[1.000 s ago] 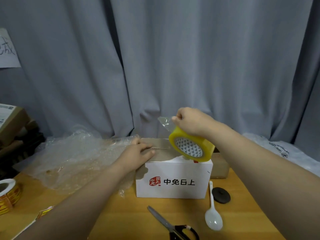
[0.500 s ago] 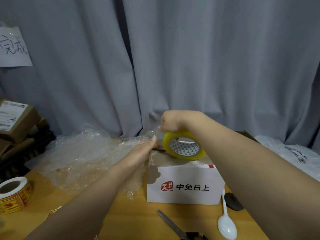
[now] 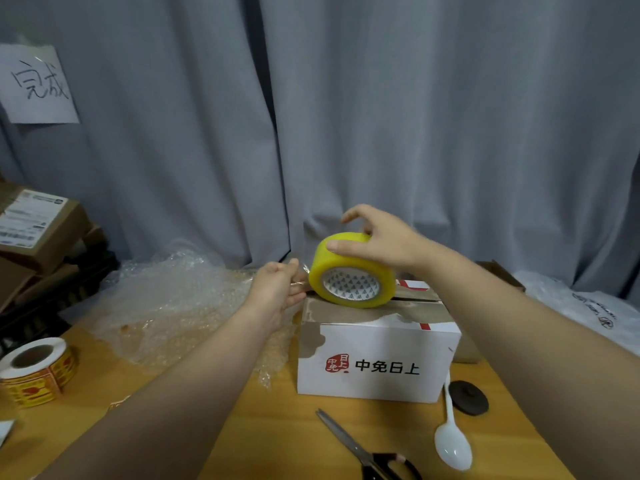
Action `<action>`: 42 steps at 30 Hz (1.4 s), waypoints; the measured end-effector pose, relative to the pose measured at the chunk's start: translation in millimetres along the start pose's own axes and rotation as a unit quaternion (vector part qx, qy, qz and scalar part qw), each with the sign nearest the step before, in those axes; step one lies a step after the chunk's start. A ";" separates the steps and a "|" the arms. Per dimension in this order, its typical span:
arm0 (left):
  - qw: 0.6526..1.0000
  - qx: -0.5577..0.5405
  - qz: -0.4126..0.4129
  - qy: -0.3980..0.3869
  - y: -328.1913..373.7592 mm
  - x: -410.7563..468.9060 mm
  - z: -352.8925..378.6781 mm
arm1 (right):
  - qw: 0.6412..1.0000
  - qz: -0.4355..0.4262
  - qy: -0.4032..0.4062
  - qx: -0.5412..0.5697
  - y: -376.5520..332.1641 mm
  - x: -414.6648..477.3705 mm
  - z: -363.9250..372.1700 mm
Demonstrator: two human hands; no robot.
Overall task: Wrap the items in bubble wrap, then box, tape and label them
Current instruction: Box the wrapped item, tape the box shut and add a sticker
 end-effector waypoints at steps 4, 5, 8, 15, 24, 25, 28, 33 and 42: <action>0.999 0.017 0.020 0.023 2.9 0.6 -2.5 | 0.980 -0.045 0.091 0.172 20.6 -28.9 11.6; 0.998 0.034 0.033 0.034 6.2 1.0 -3.3 | 0.975 -0.030 0.118 0.184 28.3 -31.1 11.8; 0.992 0.084 0.074 0.052 16.1 3.0 -2.7 | 0.975 0.007 0.155 0.156 35.2 -25.2 2.1; 0.954 0.260 0.128 0.071 12.4 -6.3 5.9 | 0.992 0.115 0.042 -0.037 26.6 6.1 -17.8; 0.969 0.208 0.105 0.081 1.8 7.7 -4.9 | 0.973 0.175 -0.047 -0.141 32.1 21.8 -6.4; 0.975 0.179 0.098 0.083 -0.4 8.9 -5.5 | 0.972 0.171 -0.053 -0.154 29.6 25.0 -3.2; 0.983 0.142 0.088 0.076 1.2 1.8 -3.4 | 0.966 0.157 -0.065 -0.193 19.5 35.5 6.7; 0.989 0.100 0.101 0.046 -0.9 3.9 -7.2 | 0.974 0.158 -0.031 -0.158 29.6 44.4 3.8; 0.991 0.082 0.106 0.024 -8.3 10.5 1.1 | 0.970 0.035 0.154 0.187 76.2 -29.1 -7.1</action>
Point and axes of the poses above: each hand's wrist, its own x-axis towards the middle knuckle, its own z-axis out of the palm, y = z × x, the point moved 10 cm from there along x, towards the middle knuckle, and after that the axes turned 1 degree about -y, right-handed, at the moved point
